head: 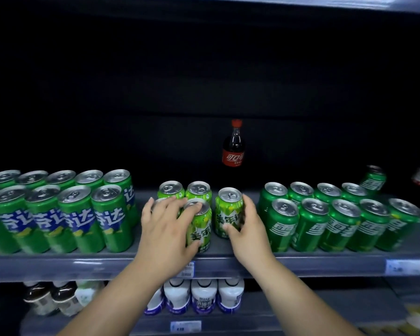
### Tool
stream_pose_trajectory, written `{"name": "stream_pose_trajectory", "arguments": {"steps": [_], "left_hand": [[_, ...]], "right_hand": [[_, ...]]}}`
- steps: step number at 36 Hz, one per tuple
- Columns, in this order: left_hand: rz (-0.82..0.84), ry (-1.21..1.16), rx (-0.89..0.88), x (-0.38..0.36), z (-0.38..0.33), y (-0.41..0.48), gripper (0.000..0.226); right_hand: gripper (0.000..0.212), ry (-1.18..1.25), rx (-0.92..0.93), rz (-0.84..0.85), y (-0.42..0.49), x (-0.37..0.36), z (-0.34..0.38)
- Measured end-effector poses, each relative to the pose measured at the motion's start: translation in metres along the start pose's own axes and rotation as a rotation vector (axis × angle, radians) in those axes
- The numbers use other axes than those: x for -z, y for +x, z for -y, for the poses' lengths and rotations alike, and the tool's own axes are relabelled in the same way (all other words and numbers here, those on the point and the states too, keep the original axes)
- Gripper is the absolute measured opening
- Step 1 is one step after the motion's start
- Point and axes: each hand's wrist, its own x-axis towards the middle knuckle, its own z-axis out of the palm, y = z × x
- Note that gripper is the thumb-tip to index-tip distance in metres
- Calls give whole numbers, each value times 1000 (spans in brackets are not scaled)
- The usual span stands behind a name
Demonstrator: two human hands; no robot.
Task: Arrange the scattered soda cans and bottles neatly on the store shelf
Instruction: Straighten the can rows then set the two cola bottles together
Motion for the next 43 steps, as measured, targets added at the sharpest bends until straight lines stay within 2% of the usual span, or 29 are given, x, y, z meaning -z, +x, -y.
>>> {"name": "stream_pose_trajectory", "arguments": {"steps": [5,20,29,38,41,43], "left_hand": [[-9,26,-13,0,0,-1,79],[24,32,-22,-1,1,-3,81],[40,38,-33,0,2,-4,81],[79,18,-18,4,1,-3,80],[111,0,19,10,-3,-2,75],[77,-28,43,15,-11,0,71]], "right_hand": [[88,-61,-6,31,12,-2,5],[78,-118,38,-39,4,-8,0],[76,-215,101,44,-28,9,-3],[77,-164,99,64,-39,15,-3],[78,-149,87,112,-39,22,1],[81,-145,76,144,-41,32,1]]}}
